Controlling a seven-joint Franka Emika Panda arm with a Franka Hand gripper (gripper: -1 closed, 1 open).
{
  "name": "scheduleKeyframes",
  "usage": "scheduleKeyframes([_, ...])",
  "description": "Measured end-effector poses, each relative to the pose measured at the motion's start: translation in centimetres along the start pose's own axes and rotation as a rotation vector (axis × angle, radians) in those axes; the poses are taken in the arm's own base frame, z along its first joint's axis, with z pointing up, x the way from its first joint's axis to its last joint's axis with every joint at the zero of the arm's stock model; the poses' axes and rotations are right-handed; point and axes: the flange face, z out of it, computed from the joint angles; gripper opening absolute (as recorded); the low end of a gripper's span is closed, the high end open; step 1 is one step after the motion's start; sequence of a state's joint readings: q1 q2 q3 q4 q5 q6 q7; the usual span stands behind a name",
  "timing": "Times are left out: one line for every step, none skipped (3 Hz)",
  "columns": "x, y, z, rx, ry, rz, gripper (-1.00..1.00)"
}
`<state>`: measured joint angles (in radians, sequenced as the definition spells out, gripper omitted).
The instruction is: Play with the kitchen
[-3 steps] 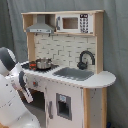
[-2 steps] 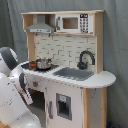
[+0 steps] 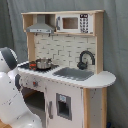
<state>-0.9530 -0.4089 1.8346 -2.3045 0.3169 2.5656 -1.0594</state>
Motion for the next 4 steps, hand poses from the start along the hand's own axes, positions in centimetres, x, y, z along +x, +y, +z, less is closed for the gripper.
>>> scheduleKeyframes([1.5,-0.5,0.2,-0.001,0.026,0.062,-1.0])
scheduleKeyframes([2.6,-1.3,0.1,-0.011,0.041,0.139,-1.0])
scheduleKeyframes([3.3,-1.7,0.1,-0.019,0.055,0.228,-1.0])
scheduleKeyframes([4.0,-2.1,0.0,-0.033,0.077,0.31,-1.0])
